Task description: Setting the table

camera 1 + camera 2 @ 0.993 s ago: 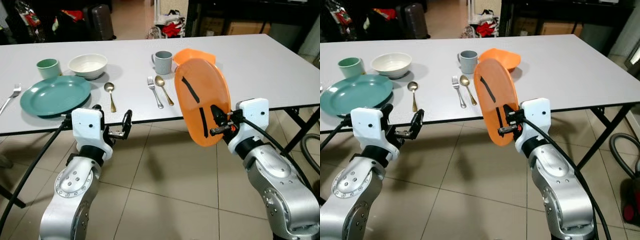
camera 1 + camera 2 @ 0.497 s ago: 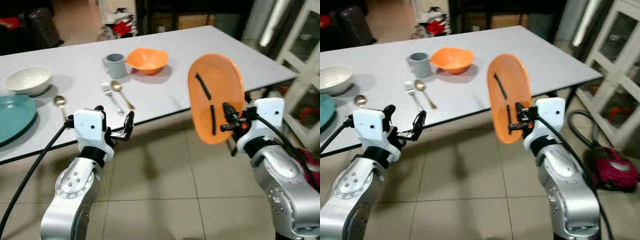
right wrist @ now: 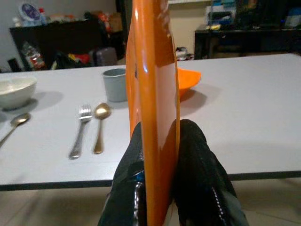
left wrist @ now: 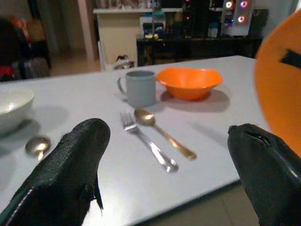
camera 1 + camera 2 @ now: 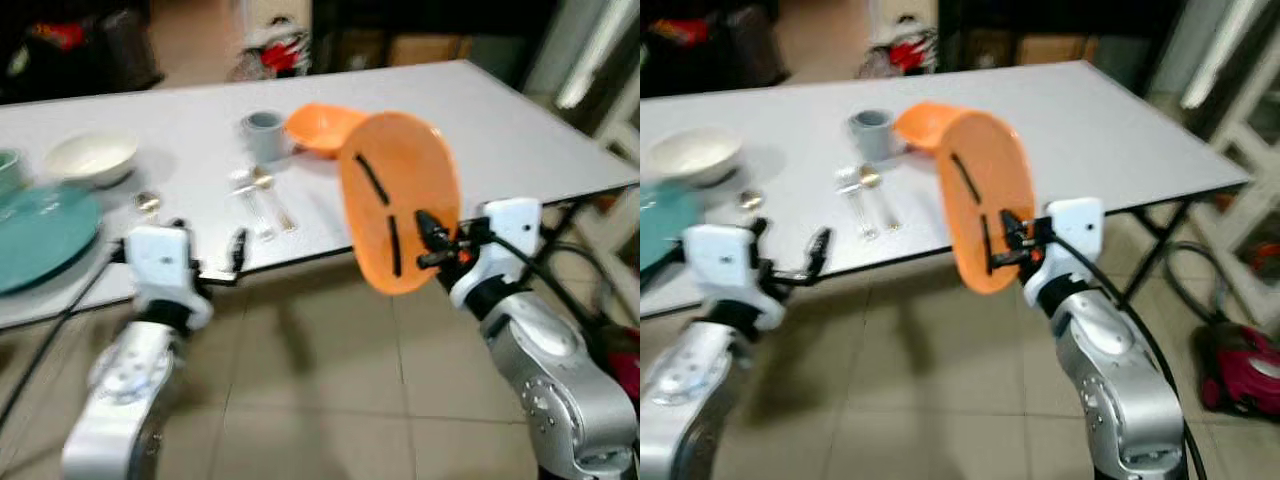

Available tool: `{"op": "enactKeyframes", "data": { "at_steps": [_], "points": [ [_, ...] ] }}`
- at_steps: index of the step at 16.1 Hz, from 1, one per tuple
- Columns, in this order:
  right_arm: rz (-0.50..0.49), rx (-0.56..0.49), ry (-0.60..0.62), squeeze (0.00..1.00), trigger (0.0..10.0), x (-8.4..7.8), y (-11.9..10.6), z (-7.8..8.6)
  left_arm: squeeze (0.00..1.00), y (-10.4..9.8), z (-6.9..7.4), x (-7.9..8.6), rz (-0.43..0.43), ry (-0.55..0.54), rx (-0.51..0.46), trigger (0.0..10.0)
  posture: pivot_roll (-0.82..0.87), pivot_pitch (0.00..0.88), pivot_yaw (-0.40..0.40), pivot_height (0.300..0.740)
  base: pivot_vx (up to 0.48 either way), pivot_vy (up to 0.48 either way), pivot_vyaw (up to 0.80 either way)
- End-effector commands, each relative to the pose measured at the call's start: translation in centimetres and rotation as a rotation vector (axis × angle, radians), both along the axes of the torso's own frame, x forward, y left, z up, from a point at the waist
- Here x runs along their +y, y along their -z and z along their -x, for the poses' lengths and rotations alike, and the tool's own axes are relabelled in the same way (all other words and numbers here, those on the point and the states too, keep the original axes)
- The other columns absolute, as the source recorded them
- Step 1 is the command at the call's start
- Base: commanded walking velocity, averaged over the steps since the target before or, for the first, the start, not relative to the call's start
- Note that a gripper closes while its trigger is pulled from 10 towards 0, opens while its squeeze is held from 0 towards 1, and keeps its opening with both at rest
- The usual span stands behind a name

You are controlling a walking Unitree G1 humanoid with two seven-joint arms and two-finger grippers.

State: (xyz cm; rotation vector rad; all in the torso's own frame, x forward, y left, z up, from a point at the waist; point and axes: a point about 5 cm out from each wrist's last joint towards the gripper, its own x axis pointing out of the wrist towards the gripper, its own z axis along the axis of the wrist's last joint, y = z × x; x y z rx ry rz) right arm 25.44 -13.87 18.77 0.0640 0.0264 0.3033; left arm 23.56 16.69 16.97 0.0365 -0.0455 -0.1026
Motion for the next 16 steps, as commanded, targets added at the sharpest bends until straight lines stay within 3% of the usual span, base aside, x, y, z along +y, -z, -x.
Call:
{"op": "enactKeyframes", "data": {
  "at_steps": [1,16],
  "points": [
    [-0.001,-0.053,0.019,0.00,10.0,-0.56,-1.14,0.14,0.00,-0.04,0.11,-0.54,0.006,0.021,-0.006,10.0,-0.12,0.000,-0.011,0.740,0.274,0.000,-0.80],
    [-0.059,-0.003,-0.040,0.00,10.0,-0.12,-0.46,0.33,0.00,0.01,0.56,-0.50,-0.021,0.025,-0.002,10.0,-0.10,0.000,-0.016,0.740,0.280,0.000,-0.03]
  ]
}}
